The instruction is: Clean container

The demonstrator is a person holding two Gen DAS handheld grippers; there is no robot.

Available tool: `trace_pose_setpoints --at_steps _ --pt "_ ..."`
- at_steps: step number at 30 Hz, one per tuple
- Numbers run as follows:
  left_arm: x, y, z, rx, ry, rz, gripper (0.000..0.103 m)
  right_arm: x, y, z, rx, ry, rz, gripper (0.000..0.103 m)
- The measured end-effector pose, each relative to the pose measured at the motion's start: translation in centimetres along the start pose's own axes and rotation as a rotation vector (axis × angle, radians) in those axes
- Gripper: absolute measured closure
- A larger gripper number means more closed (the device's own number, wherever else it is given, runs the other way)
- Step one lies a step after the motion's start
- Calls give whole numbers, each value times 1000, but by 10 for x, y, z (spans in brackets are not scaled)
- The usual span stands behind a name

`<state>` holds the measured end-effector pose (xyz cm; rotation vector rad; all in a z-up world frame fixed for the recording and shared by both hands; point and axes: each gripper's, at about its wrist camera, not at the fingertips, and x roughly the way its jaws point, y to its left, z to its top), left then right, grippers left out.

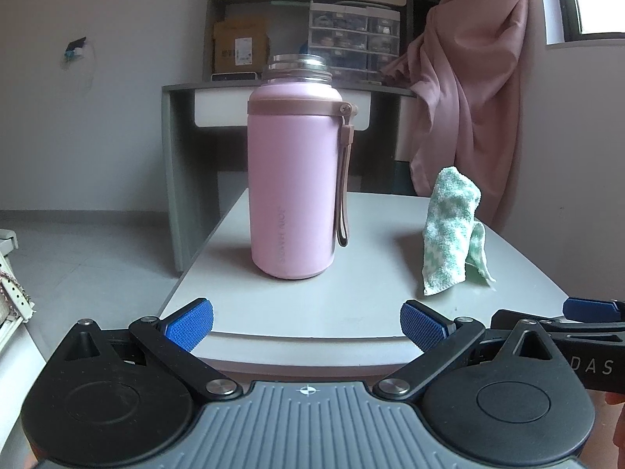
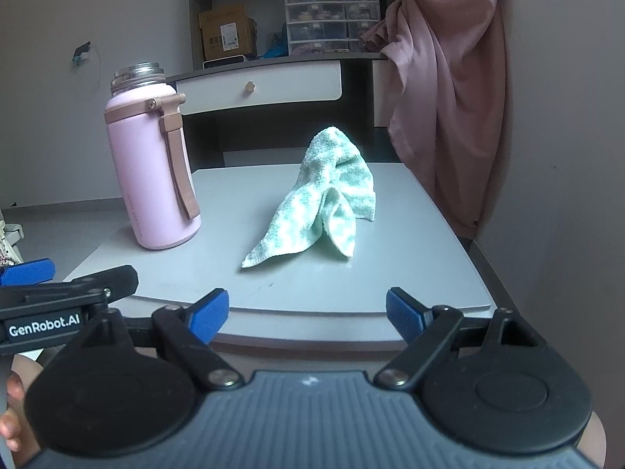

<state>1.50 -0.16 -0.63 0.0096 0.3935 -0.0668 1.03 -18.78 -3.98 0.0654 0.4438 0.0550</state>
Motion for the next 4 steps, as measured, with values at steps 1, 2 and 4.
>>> trace_pose_setpoints --at_steps 1,2,4 --pt "0 0 0 1 0 0 0 0 0 0 1 1 -1 15" --pt "0 0 0 2 0 0 0 0 0 0 2 1 -1 15" --pt "1 -2 0 16 0 5 0 2 -4 2 -5 5 0 15"
